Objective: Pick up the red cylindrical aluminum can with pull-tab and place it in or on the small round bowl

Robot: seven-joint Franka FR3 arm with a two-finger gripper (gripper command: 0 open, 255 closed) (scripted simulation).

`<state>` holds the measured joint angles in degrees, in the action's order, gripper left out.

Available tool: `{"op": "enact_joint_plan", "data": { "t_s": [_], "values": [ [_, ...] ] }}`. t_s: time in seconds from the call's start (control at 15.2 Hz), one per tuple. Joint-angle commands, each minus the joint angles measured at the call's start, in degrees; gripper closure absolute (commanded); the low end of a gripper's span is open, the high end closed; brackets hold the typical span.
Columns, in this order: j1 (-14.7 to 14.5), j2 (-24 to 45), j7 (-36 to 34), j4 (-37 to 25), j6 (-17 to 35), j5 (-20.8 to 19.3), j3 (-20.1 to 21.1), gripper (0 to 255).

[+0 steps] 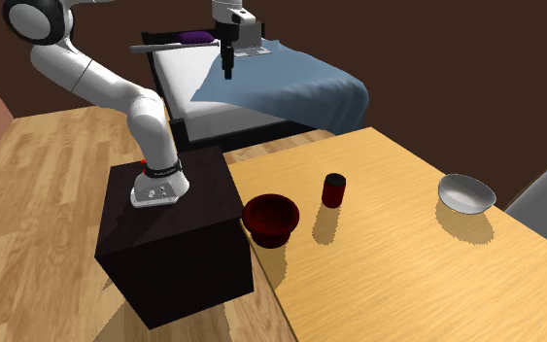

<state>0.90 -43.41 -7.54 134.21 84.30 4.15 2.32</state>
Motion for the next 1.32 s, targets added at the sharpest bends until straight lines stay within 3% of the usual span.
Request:
{"op": "enact_joint_plan", "data": {
  "t_s": [0.0,0.59,1.25],
  "values": [
    [0.0,0.0,0.0,0.0,0.0,0.0,0.0,0],
    [3.3,14.2,3.5,-0.4,13.0,-3.8,-4.2,0],
    [6.4,33.3,6.7,-7.4,24.4,-5.8,-8.6,0]
  ]
}}
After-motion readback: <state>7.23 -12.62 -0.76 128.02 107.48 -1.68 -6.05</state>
